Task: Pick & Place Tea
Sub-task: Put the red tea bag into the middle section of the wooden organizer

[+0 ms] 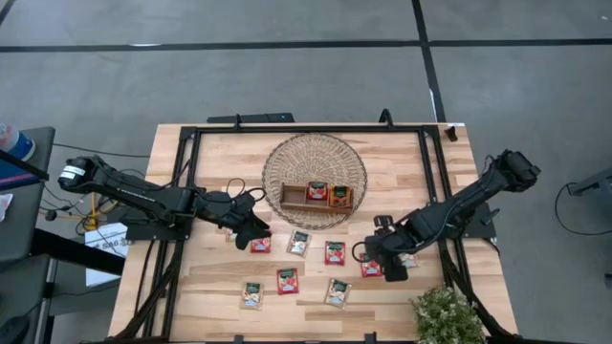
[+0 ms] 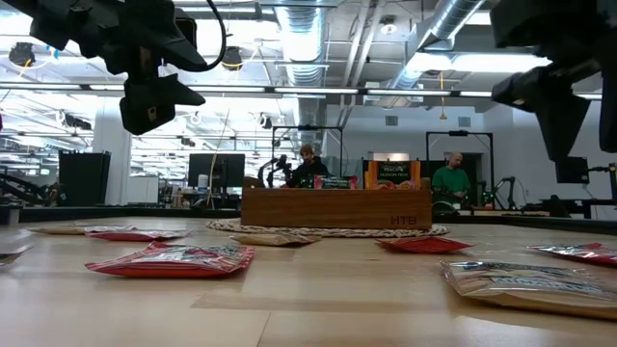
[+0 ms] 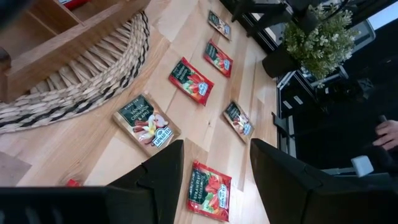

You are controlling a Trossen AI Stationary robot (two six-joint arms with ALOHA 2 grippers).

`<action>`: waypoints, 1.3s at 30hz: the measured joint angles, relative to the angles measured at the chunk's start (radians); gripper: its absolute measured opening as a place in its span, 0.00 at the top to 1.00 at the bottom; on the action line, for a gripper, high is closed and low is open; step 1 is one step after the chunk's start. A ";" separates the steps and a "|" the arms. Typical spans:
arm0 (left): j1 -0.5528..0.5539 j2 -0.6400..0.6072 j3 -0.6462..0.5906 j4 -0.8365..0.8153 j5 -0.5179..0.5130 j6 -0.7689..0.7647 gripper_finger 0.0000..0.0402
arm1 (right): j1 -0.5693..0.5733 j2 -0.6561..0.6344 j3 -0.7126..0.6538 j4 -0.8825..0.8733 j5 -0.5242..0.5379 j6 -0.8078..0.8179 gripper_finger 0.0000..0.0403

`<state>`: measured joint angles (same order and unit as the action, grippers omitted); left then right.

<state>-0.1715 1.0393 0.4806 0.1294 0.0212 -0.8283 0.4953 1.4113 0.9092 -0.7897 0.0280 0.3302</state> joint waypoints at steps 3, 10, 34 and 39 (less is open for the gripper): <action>0.000 0.000 0.000 0.000 0.000 0.000 0.56 | 0.000 0.000 -0.015 0.040 0.000 -0.001 0.45; 0.000 0.000 0.000 -0.001 0.000 0.000 0.56 | 0.000 0.000 -0.088 0.108 -0.004 0.002 0.39; 0.000 0.000 0.000 -0.016 -0.019 0.000 0.56 | -0.090 0.276 -0.089 0.217 -0.030 -0.097 0.42; 0.000 0.000 0.000 -0.017 -0.019 0.000 0.56 | -0.090 0.261 -0.095 0.219 -0.028 -0.095 0.56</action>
<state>-0.1715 1.0397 0.4807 0.1128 0.0021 -0.8284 0.4051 1.6718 0.8138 -0.5708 0.0000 0.2348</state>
